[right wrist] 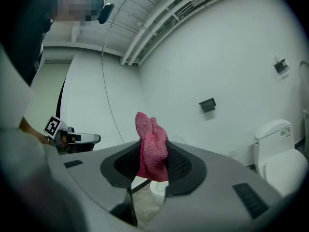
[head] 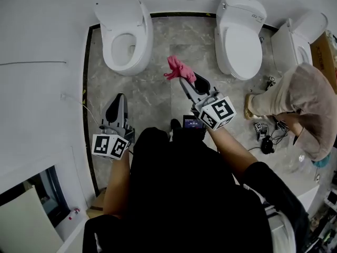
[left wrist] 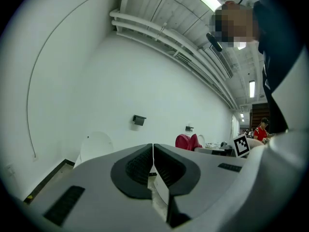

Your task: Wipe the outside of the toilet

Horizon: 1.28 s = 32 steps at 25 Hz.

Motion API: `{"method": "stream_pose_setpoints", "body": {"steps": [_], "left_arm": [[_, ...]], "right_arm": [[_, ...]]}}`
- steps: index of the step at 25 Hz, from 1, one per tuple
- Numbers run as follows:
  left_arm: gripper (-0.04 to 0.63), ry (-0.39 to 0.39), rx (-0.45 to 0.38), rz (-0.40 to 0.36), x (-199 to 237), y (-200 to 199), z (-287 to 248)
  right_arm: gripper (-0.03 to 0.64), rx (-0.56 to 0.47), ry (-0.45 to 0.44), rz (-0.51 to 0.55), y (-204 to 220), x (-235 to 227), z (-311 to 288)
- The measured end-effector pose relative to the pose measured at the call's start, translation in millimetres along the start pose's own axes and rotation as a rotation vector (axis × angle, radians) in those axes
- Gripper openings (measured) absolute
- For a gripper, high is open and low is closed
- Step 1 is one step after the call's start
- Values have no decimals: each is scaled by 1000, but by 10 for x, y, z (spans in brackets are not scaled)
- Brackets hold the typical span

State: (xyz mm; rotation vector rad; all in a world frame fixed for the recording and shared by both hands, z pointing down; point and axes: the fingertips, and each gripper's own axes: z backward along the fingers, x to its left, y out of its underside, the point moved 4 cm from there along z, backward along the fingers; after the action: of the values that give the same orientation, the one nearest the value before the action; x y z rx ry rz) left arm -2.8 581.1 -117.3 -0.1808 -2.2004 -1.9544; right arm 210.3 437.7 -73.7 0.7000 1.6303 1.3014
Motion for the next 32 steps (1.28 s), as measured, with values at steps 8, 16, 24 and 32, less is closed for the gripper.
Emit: {"method": "stream_pose_setpoints", "body": {"steps": [8, 16, 24, 32], "left_arm": [[21, 61, 33, -25, 337, 0, -741], [20, 88, 101, -79, 1219, -59, -1810], [21, 164, 136, -69, 1891, -245, -3049], [21, 152, 196, -82, 2292, 118, -4009]], "right_arm": [[144, 29, 21, -20, 93, -456, -524], [144, 43, 155, -44, 21, -1144, -1517], [144, 85, 214, -26, -124, -1761, -2508], [144, 125, 228, 0, 40, -2503, -3345]]}}
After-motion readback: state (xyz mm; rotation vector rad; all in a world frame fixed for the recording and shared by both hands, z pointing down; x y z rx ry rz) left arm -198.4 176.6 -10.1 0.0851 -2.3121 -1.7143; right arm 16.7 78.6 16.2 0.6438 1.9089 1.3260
